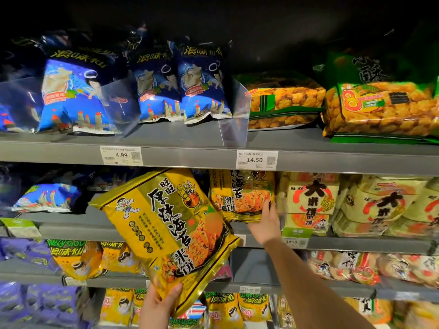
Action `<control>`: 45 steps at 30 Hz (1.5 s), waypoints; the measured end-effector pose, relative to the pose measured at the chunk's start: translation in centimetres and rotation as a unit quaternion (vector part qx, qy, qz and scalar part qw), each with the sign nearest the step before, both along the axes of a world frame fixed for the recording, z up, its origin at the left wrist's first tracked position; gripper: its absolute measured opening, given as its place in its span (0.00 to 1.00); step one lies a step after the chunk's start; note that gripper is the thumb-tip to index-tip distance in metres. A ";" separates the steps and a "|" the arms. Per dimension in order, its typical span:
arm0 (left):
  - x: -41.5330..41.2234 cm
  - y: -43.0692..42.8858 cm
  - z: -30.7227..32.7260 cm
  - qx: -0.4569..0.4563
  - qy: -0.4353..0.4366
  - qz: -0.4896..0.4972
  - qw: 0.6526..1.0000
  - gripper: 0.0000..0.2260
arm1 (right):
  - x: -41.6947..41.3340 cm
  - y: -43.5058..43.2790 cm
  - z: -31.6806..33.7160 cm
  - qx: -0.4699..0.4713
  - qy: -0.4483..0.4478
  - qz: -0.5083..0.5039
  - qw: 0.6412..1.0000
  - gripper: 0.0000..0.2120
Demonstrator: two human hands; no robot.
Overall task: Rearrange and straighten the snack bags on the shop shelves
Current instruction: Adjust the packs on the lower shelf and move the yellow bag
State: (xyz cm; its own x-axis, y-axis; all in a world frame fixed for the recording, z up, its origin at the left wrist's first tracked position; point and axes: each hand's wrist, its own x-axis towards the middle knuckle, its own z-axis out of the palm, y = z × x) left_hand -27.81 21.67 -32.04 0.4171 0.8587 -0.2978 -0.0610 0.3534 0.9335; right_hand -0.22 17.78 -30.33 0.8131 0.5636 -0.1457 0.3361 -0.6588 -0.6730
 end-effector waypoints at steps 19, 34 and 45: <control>-0.6 -2.3 1.8 0.000 0.017 -0.029 0.999 0.22 | -9.3 -5.5 -0.6 0.207 0.132 0.021 0.969 0.29; 1.5 -3.0 3.6 0.066 0.080 -0.155 0.983 0.18 | -8.4 -9.5 -1.0 0.221 0.182 -0.059 0.956 0.34; 9.0 0.4 5.4 0.221 0.246 -0.242 0.912 0.14 | -6.5 -10.5 -1.9 0.250 0.142 -0.176 0.942 0.31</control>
